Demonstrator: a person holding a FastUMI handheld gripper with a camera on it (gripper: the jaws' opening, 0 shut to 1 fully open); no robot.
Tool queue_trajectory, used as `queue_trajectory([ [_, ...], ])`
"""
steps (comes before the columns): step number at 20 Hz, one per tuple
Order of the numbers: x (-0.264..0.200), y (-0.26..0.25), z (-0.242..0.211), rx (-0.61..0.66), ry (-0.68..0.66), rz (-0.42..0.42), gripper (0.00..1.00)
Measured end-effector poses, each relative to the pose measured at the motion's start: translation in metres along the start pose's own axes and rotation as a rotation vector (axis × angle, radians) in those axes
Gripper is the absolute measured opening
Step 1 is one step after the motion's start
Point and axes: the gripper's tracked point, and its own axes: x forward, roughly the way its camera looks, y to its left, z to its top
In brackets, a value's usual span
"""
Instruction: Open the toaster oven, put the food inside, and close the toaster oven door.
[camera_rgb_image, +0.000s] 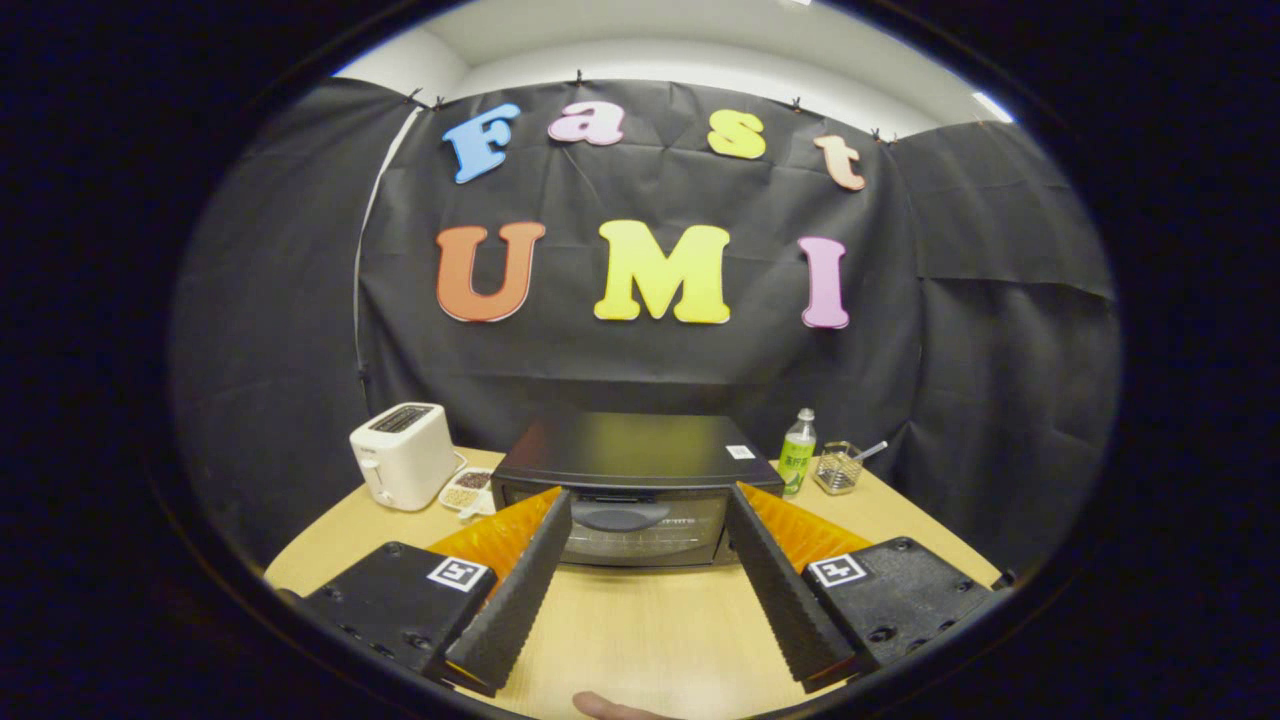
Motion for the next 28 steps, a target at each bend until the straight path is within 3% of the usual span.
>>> queue_trajectory([
  [7,0.099,0.013,-0.025,-0.073,0.050,-0.029,1.00],
  [12,0.138,0.003,-0.054,0.006,0.098,-0.032,1.00],
  [14,0.148,0.007,-0.050,-0.018,0.082,-0.015,1.00],
  [17,0.155,0.009,-0.055,-0.033,0.104,0.007,1.00],
  [21,0.151,0.009,-0.060,0.039,0.190,0.045,1.00],
  [28,0.114,0.007,-0.082,0.042,0.246,0.074,1.00],
])
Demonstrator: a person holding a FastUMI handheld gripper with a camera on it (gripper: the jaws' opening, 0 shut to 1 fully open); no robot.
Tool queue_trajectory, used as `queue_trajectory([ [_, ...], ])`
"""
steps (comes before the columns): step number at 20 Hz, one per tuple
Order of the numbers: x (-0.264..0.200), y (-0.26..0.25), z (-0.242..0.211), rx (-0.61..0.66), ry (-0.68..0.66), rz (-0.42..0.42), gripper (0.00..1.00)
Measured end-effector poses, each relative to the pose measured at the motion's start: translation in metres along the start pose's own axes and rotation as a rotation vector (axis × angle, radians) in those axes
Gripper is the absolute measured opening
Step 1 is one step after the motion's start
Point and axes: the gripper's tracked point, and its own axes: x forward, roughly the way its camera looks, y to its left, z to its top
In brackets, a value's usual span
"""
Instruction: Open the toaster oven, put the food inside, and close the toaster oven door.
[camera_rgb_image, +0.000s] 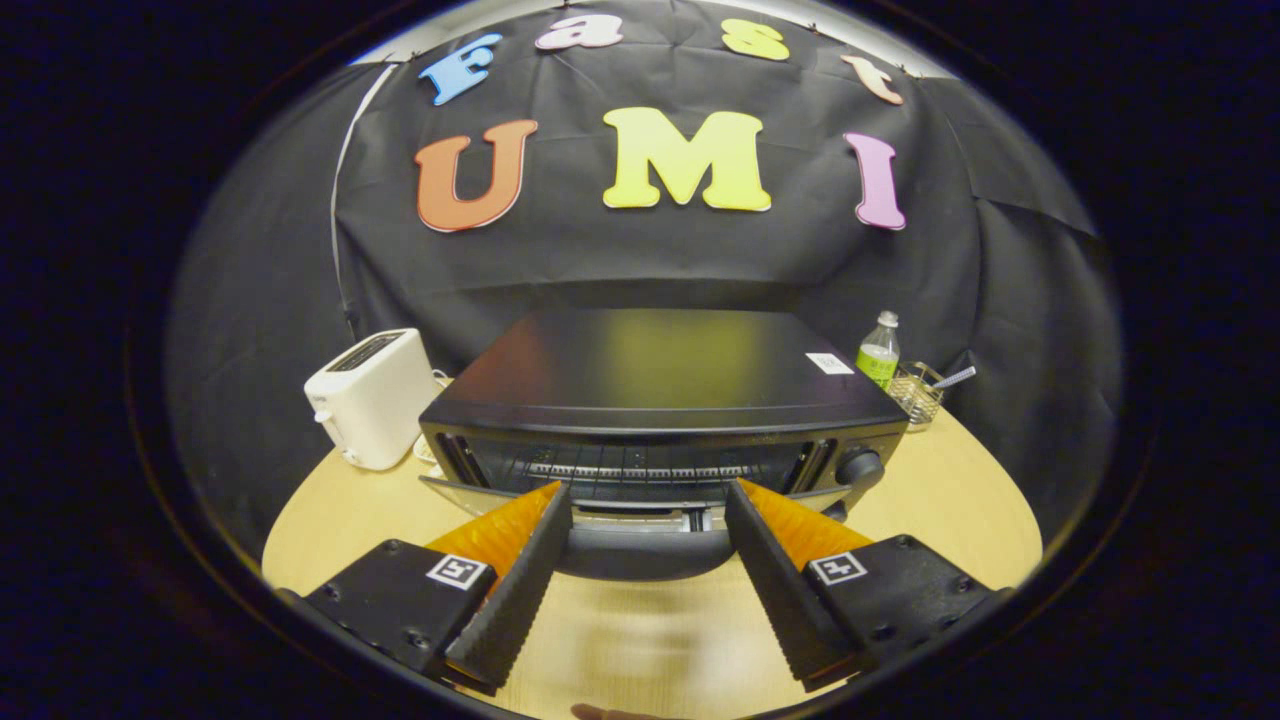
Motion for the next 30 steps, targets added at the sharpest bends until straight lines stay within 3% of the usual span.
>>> queue_trajectory([
  [10,-0.037,0.000,-0.078,-0.017,0.045,-0.016,1.00],
  [13,-0.037,0.000,-0.108,0.011,0.075,-0.005,1.00],
  [16,-0.031,0.000,-0.149,0.094,0.186,0.031,1.00],
  [22,-0.035,0.001,-0.147,0.090,0.167,0.106,1.00],
  [26,-0.052,0.007,-0.136,0.109,0.161,0.206,1.00],
  [30,-0.098,0.052,-0.128,0.192,0.228,0.484,0.99],
])
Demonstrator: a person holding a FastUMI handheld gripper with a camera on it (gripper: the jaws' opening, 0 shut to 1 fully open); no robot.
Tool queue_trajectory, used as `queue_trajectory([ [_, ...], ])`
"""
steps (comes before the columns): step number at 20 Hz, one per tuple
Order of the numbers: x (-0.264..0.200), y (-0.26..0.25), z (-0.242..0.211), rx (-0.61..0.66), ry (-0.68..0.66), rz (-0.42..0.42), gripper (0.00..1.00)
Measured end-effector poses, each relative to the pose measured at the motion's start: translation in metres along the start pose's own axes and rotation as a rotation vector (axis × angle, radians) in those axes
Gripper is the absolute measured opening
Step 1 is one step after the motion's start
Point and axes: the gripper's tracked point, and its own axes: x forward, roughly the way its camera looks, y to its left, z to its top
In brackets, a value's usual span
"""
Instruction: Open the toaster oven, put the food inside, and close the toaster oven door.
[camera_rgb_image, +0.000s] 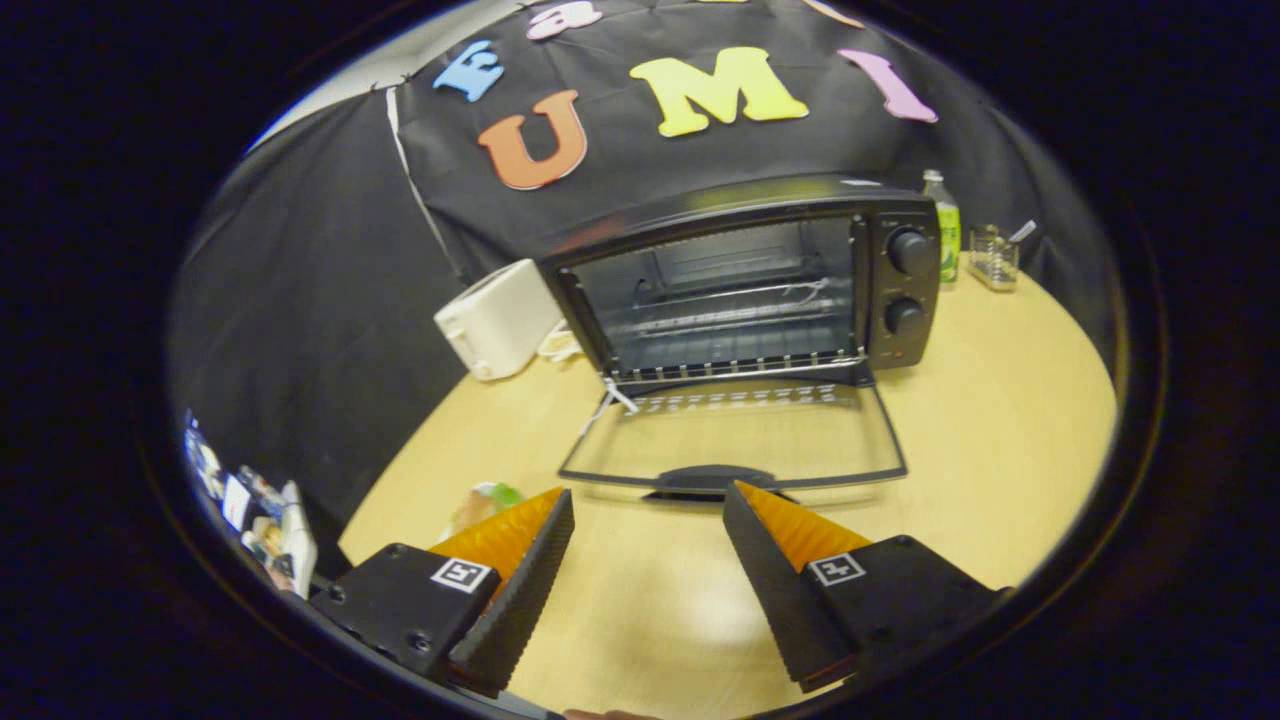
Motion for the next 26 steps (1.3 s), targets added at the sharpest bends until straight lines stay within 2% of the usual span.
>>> queue_trajectory([
  [2,-0.009,0.035,-0.013,0.088,0.107,0.156,0.97],
  [4,-0.015,0.063,-0.026,0.155,0.213,0.267,0.94],
  [5,-0.016,0.070,-0.031,0.166,0.252,0.288,0.93],
  [8,-0.004,0.072,-0.047,0.160,0.355,0.260,0.90],
  [10,0.003,0.080,-0.052,0.187,0.407,0.271,0.88],
  [12,0.009,0.086,-0.050,0.215,0.443,0.279,0.85],
  [15,0.022,0.086,-0.052,0.232,0.481,0.243,0.80],
  [17,0.022,0.087,-0.061,0.238,0.529,0.243,0.73],
  [18,0.022,0.084,-0.062,0.237,0.536,0.237,0.61],
  [22,0.019,0.088,-0.060,0.252,0.523,0.272,0.42],
  [26,0.011,0.091,-0.048,0.305,0.479,0.316,0.41],
])
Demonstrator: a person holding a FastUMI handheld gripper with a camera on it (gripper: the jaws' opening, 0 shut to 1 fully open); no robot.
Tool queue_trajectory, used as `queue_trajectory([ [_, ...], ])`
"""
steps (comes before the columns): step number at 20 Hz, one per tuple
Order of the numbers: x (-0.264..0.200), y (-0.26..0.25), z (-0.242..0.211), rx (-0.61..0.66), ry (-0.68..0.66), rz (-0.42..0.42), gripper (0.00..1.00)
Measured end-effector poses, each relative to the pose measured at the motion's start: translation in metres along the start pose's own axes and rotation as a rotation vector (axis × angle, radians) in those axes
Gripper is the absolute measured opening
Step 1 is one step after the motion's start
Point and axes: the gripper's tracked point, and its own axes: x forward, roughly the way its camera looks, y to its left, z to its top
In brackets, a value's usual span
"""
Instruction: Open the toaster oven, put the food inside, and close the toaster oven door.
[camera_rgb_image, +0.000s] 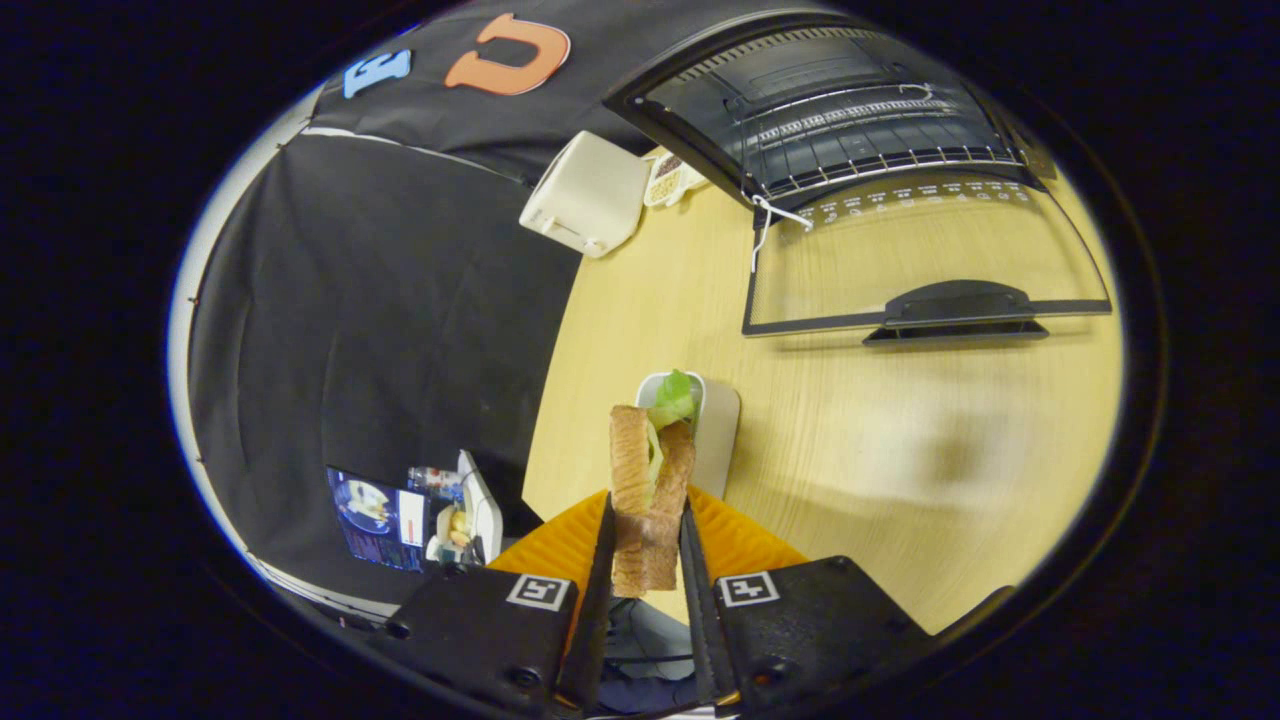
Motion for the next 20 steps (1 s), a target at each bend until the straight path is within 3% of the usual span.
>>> queue_trajectory([
  [6,-0.017,0.004,0.003,0.028,-0.029,0.078,0.37],
  [10,-0.033,0.019,0.012,0.075,-0.077,0.206,0.34],
  [17,-0.077,-0.006,0.091,0.263,-0.387,0.314,0.33],
  [20,-0.083,-0.039,0.117,0.359,-0.501,0.277,0.33],
])
